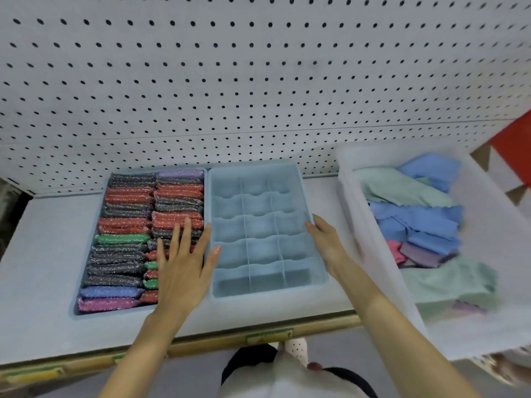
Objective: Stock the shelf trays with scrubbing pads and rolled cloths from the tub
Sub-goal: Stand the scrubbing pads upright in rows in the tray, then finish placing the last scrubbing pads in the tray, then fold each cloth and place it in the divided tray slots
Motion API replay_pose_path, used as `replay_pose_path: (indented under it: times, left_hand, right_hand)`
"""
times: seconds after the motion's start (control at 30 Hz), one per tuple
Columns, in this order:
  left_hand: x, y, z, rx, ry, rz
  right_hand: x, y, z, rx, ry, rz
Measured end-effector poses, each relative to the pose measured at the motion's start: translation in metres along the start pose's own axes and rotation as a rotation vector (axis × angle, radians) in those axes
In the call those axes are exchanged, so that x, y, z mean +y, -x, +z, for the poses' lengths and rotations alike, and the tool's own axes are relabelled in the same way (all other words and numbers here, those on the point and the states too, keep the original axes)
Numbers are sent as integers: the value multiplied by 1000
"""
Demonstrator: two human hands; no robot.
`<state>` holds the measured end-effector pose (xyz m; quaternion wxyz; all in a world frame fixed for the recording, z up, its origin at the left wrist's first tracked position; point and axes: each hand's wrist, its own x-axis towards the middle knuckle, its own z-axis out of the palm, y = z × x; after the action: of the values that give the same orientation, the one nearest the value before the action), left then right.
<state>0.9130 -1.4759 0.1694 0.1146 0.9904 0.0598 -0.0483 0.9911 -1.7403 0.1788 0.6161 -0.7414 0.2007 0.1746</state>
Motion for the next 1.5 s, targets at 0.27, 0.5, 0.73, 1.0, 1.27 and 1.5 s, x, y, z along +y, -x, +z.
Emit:
replay_pose_path:
  times: [0.27, 0.5, 0.73, 1.0, 1.27, 1.5]
  left_hand:
    - [93, -5, -28, -40, 508, 122]
    - [241, 24, -24, -199, 880, 291]
    - [337, 29, -3, -234, 1018, 187]
    - [369, 41, 10, 48, 1115, -37]
    - [407, 17, -25, 15, 1140, 69]
    - [448, 8, -70, 25, 1213, 311]
  right_hand:
    - [-47, 46, -56, 15, 150, -424]
    - [-25, 38, -226, 123, 427, -382]
    - [15, 2, -276, 70, 1078, -297]
    - [22, -19, -299, -3, 1228, -533]
    - [-71, 13, -355, -503, 214, -371]
    - [-109, 44, -370, -617, -78, -336]
